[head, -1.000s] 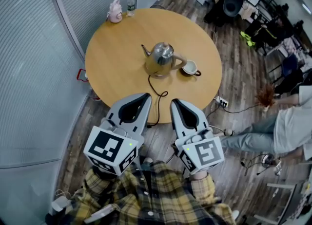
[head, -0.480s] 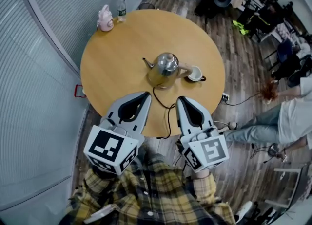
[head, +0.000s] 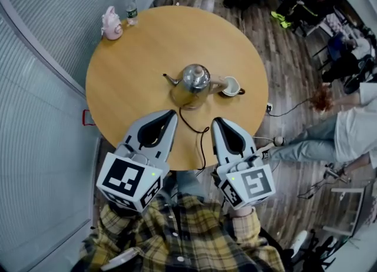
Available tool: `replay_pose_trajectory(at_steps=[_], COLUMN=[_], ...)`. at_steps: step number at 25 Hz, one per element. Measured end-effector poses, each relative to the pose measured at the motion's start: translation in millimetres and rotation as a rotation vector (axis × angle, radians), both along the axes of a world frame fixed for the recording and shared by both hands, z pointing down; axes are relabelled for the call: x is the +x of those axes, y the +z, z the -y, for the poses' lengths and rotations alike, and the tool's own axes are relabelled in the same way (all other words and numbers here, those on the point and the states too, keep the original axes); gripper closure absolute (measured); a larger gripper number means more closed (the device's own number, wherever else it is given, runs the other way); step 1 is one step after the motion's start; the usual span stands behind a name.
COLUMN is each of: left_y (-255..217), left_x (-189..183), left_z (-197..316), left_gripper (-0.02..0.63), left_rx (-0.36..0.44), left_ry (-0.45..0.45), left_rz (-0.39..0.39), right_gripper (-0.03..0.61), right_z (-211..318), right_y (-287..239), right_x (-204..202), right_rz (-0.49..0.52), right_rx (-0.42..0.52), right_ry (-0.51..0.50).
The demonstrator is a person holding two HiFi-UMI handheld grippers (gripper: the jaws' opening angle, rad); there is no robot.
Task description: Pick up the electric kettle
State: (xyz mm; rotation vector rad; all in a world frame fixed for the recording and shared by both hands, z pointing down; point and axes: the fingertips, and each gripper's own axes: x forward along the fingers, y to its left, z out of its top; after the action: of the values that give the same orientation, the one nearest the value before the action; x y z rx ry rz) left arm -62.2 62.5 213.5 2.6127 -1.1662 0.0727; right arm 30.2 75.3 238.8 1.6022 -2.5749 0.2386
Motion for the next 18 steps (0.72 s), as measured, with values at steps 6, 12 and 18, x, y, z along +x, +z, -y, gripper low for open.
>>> replay_pose_trajectory(at_steps=[6,12,18], left_y=[7.6,7.7,0.5], left_x=[11.5,29.2,54.0], left_z=[28.7,68.3,93.2], left_gripper=[0.611,0.611,0.611], left_rx=[-0.008,-0.003,0.006], left_ry=[0.002,-0.032,-0.083], left_rz=[-0.002,-0.006,-0.005], right_gripper=[0.543,0.543,0.543], right_z=[28.9,69.0,95.1], right_y=[12.0,13.2,11.3], right_x=[8.4,25.6,48.6], right_rz=[-0.01,-0.014,-0.017], right_rx=[-0.021,-0.021,-0.027], right_ry=[-0.008,-0.041,-0.095])
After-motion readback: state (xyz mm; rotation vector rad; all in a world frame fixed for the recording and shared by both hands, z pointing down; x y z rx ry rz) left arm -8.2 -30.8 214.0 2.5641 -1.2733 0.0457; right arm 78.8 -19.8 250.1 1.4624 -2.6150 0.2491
